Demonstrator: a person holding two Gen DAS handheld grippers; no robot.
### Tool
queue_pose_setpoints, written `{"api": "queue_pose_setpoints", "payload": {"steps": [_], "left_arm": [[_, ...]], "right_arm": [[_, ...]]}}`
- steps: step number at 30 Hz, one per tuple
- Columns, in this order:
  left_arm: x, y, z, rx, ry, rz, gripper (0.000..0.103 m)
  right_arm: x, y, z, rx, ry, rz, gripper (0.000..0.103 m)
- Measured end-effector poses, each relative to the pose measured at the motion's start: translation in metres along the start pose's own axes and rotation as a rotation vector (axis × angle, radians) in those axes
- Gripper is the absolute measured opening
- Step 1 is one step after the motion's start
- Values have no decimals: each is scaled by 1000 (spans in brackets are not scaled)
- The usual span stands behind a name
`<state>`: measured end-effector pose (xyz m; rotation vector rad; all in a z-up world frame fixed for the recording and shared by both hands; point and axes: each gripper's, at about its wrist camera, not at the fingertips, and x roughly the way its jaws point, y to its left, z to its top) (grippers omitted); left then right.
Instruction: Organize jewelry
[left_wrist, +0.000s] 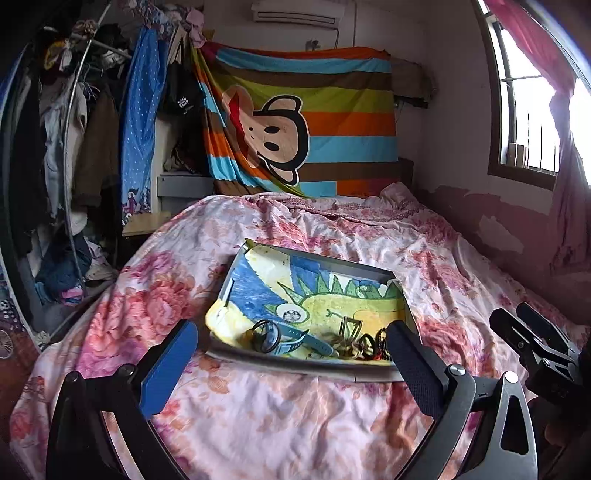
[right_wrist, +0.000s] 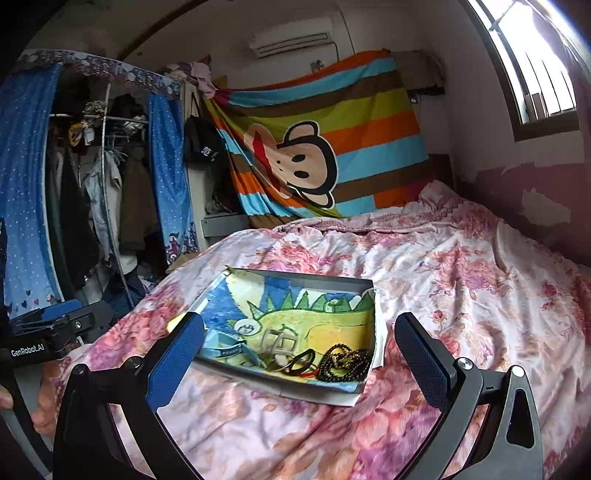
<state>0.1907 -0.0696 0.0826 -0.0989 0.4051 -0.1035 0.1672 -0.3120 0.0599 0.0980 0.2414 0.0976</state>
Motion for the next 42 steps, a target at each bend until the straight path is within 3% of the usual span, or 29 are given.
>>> {"api": "queue_pose_setpoints", "payload": {"steps": [12,25,32,38,42], "left_arm": [[-72,18,-29,32,-55,20,103],[-127,35,-64,53,-111,46,103],[-132,35,-88,74,-116,43,103],[-118,38,-105,86,-39,49,103],[-116,41,-106,80,-33,71,103]], "right_arm": [[-79,40,-9,-49,-80,16,101],[-133,49,-48,-18,-62,-20,101],[-131,45,-61,-7,-22,-49,101],[-114,46,-71,-13,36,-46,101],[-104,46,-80,-16,83,-54,101]]}}
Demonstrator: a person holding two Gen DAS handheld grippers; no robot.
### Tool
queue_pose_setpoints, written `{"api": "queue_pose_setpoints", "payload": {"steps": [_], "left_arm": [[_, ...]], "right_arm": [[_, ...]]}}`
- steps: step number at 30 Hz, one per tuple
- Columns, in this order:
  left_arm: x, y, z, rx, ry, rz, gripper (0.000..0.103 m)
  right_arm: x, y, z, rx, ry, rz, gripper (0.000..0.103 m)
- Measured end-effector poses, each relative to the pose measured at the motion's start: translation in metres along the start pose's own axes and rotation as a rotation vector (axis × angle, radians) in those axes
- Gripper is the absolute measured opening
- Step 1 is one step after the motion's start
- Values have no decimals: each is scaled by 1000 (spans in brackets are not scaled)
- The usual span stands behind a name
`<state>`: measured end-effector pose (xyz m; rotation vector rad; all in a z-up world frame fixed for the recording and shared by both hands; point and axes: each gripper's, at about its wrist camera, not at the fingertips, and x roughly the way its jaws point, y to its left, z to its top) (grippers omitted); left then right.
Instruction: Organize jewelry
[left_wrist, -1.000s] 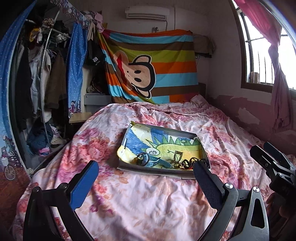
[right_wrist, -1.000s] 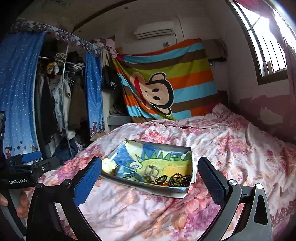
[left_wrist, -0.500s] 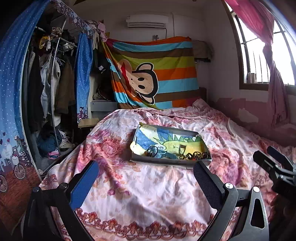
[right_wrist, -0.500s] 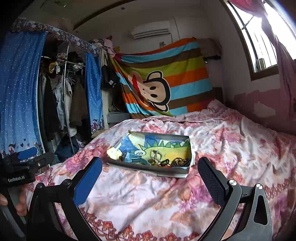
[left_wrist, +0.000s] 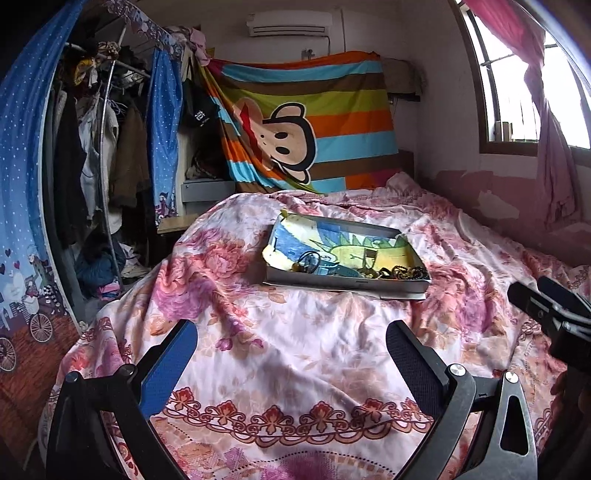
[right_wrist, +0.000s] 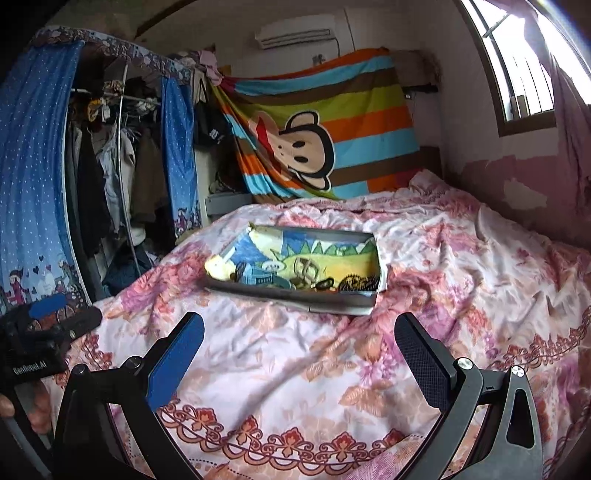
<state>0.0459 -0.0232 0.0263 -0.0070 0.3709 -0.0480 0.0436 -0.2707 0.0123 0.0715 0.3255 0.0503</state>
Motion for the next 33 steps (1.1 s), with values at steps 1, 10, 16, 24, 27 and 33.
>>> {"api": "queue_pose_setpoints", "payload": {"steps": [1,10,16,24,27,33], "left_arm": [[0,0,-1,-2,2,3,103],[3,-1,-4,15,25,17,103],[4,2,-5,-3,33,18,103],[4,5,-5,-12,37,20,103],[4,5,-5,-12,35,20,103],[4,5,-4,-13,37,19,103]], "right_arm": [[2,0,-1,-1,8,-5,101],[11,2,-8,-2,44,1,101],[13,5,-9,-12,49,12,101],[13,6,-10,-16,56,18,101],[14,7,-11,-17,57,19,101],[14,8,-11,-18,58,20,101]]}}
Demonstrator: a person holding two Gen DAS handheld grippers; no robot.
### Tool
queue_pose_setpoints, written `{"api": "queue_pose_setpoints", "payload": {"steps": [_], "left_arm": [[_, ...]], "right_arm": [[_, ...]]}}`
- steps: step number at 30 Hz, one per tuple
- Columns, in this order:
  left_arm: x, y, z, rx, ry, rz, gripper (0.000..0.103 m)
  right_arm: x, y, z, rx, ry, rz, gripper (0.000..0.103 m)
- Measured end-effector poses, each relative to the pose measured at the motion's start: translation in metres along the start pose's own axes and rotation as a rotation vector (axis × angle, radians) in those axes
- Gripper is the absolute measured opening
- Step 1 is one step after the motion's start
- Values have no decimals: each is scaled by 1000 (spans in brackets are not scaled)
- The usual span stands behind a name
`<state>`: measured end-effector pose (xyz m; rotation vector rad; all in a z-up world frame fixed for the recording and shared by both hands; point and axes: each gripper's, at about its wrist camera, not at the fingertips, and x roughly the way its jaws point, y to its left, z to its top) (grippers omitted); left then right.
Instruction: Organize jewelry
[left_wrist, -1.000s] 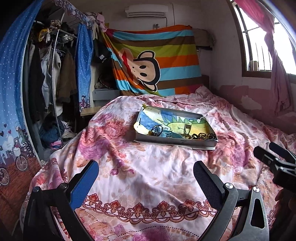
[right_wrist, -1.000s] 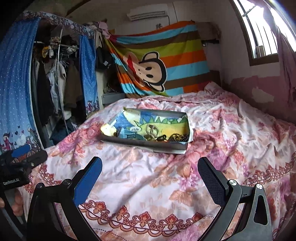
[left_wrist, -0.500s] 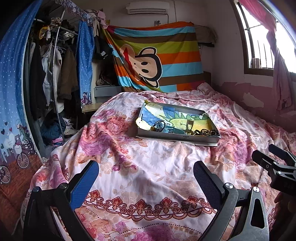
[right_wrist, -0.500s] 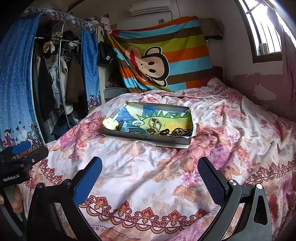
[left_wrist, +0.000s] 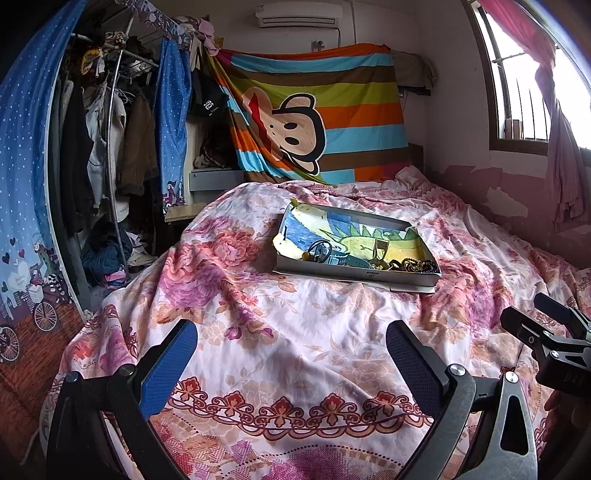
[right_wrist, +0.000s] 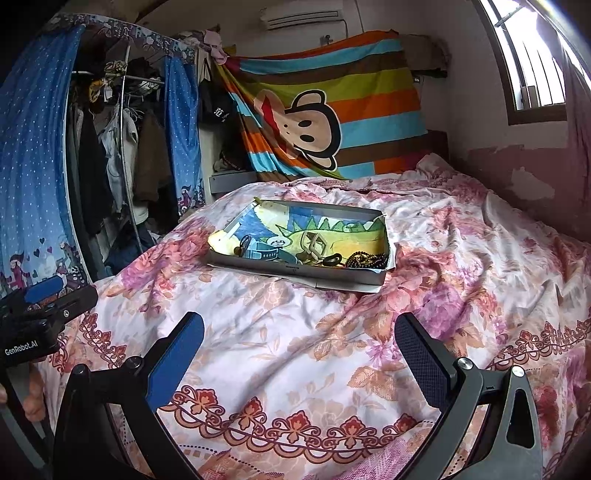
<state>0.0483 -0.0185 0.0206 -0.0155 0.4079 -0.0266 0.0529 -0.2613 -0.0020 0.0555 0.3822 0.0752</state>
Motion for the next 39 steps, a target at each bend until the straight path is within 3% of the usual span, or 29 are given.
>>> {"api": "queue_pose_setpoints", "payload": {"steps": [39], "left_arm": [[-1,0,0,-1,-1,1,103]], "right_arm": [[-1,3,-1,1,-3,0,101]]}}
